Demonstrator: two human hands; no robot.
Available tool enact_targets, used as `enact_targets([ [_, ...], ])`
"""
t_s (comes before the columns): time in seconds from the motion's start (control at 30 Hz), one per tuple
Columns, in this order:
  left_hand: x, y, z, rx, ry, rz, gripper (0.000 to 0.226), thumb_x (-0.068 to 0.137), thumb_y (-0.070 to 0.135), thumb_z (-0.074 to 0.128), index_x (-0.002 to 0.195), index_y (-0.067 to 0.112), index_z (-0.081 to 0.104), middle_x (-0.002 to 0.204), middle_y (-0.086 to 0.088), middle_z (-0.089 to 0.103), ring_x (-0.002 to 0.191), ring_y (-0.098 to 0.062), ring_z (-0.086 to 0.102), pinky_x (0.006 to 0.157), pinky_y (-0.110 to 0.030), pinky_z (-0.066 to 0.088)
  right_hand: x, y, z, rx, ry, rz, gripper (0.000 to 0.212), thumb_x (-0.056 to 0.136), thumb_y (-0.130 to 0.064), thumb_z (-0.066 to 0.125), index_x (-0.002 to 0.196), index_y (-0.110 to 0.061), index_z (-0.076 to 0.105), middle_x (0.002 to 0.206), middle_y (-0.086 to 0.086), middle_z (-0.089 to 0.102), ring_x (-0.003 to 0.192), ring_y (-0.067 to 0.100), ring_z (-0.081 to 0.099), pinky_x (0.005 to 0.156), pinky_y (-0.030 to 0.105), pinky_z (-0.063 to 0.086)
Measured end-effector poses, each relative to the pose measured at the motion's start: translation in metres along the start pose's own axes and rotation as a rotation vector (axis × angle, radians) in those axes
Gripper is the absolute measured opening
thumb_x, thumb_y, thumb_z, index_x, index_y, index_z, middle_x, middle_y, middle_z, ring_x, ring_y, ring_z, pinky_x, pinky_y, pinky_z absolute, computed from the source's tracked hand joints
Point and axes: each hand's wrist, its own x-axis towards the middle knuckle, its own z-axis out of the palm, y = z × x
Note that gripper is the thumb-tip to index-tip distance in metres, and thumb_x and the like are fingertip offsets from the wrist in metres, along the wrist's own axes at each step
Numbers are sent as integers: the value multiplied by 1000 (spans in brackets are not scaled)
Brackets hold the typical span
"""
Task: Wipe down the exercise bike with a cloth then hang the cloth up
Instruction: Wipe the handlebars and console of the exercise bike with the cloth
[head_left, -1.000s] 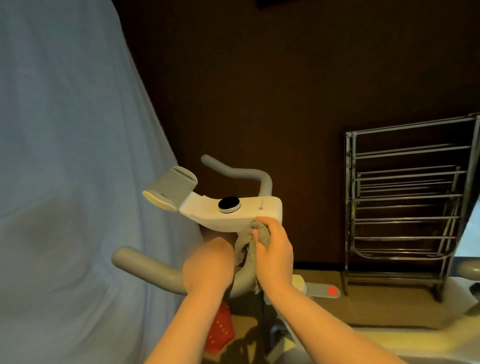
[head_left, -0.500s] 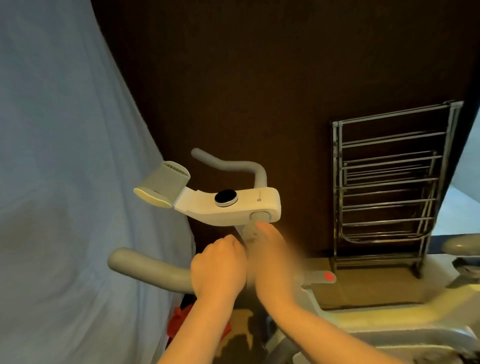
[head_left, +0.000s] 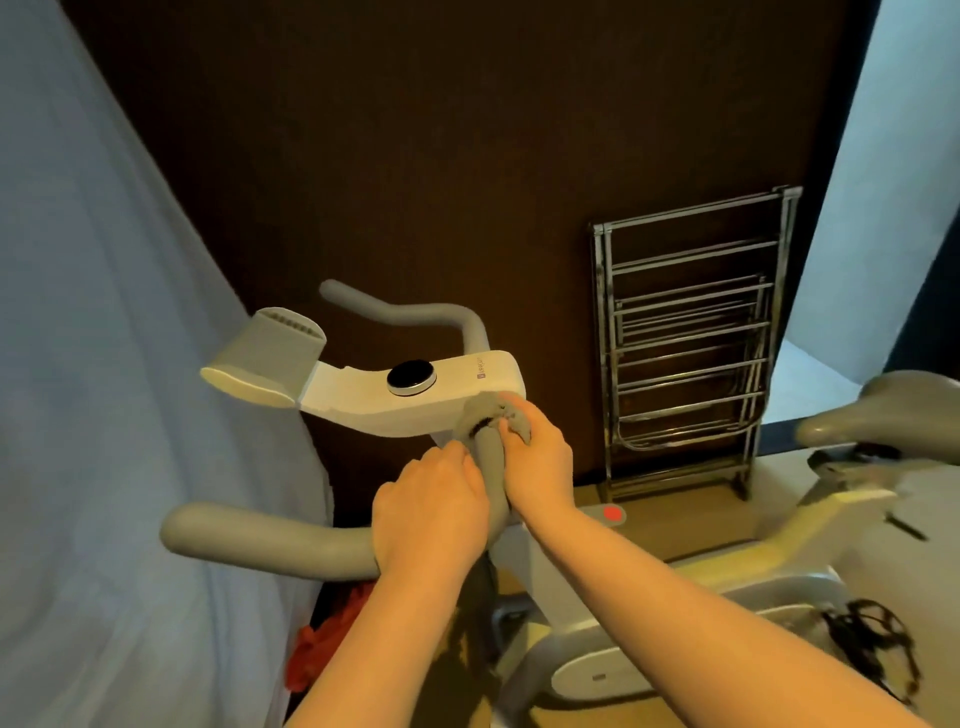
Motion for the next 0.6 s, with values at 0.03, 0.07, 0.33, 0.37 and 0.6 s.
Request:
enact_targets([
  [0.03,0,0,0,8,6,2,30,102,33,24,101,26,53,96,6,60,85,-16,57,70,-36,45,-11,3,3,-6,5,-26,36,100,-16,47,132,-31,55,129,-9,59,120,9,53,94,21,46],
  [0.07,-1,0,-1,15,10,-1,30,102,33,24,102,26,53,97,6,60,86,-15,57,72,-36,46,-20,6,4,-1,-21,-70,41,99,-13,49,136,-30,52,136,-10,55,125,7,50,103,26,44],
  [0.33,2,1,-8,-87,-9,-141,34,98,54,31,124,39,49,117,15,58,101,-11,58,69,-31,42,33,-12,-64,-25,-384,-132,17,100,-30,50,112,-19,49,100,-9,59,90,0,58,65,7,44],
  [0.37,3,1,-8,-125,-12,-167,35,96,57,36,125,42,48,119,18,57,104,-10,58,70,-31,43,37,-14,-66,-28,-431,-168,14,99,-30,52,107,-19,52,97,-8,60,89,1,59,64,9,44],
  [0.6,16,35,-11,-687,254,-171,42,82,23,75,119,32,59,112,22,55,102,7,51,79,-4,39,82,-26,-67,-117,-668,-420,33,97,-34,55,72,-14,66,66,-6,58,61,5,50,60,27,37],
])
